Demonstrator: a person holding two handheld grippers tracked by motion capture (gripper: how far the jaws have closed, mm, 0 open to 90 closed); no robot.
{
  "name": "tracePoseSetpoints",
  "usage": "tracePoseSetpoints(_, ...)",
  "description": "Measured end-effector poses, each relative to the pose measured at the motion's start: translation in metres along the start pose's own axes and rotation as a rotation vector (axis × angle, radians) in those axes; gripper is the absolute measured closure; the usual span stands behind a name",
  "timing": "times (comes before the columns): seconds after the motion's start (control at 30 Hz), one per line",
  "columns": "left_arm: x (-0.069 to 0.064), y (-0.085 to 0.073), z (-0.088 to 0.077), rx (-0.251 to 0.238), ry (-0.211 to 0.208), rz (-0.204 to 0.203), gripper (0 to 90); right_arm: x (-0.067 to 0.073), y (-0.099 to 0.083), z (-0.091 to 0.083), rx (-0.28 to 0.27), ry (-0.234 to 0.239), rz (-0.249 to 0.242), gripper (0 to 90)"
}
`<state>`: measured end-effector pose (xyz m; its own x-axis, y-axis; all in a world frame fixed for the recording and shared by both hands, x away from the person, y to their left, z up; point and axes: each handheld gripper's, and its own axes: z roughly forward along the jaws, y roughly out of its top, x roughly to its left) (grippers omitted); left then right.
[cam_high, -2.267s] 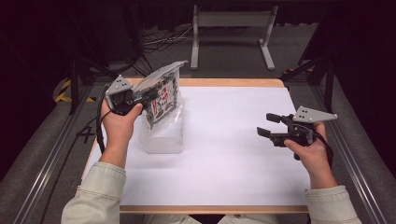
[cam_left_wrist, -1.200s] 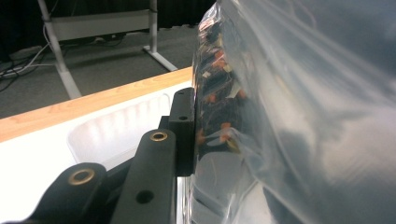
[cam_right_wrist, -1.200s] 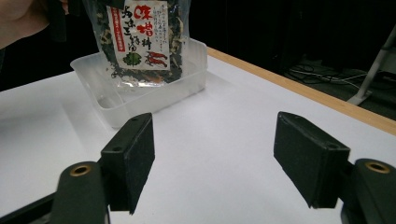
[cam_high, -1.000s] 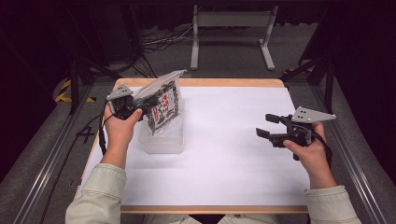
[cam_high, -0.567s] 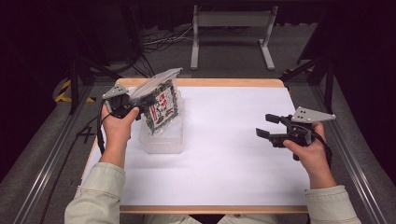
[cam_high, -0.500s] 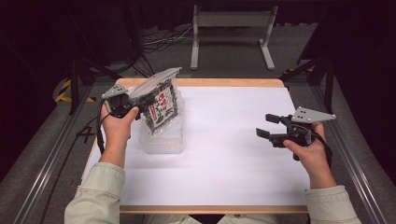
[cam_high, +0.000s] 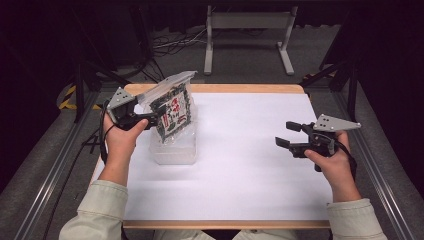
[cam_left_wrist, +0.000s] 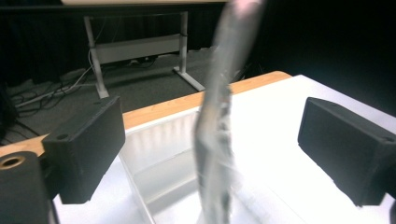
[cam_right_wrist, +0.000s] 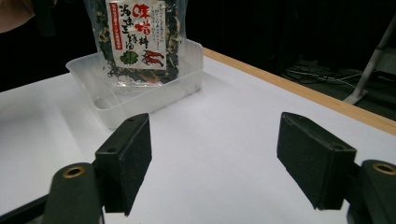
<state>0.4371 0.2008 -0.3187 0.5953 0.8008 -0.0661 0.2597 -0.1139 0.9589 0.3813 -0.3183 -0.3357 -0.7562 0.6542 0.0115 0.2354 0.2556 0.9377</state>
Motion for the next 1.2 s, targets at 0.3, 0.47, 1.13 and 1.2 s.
tracePoseSetpoints(0.3, -0.013, -0.003, -0.036, 0.017, -0.017, 0.058, 6.2, -0.001, -0.002, -0.004, -0.02, -0.018, 0.0, 23.9)
tracePoseSetpoints(0.47, -0.018, -0.008, -0.051, 0.019, -0.009, 0.07, 5.9, -0.001, -0.003, -0.006, -0.023, -0.023, -0.001, 23.3)
tracePoseSetpoints(1.13, -0.035, -0.073, -0.073, 0.092, -0.032, 0.116, 4.5, -0.005, -0.035, -0.028, -0.059, -0.05, 0.037, 19.2)
tracePoseSetpoints(1.2, -0.037, -0.081, -0.073, 0.092, -0.04, 0.112, 4.5, -0.005, -0.042, -0.027, -0.061, -0.048, 0.043, 19.1)
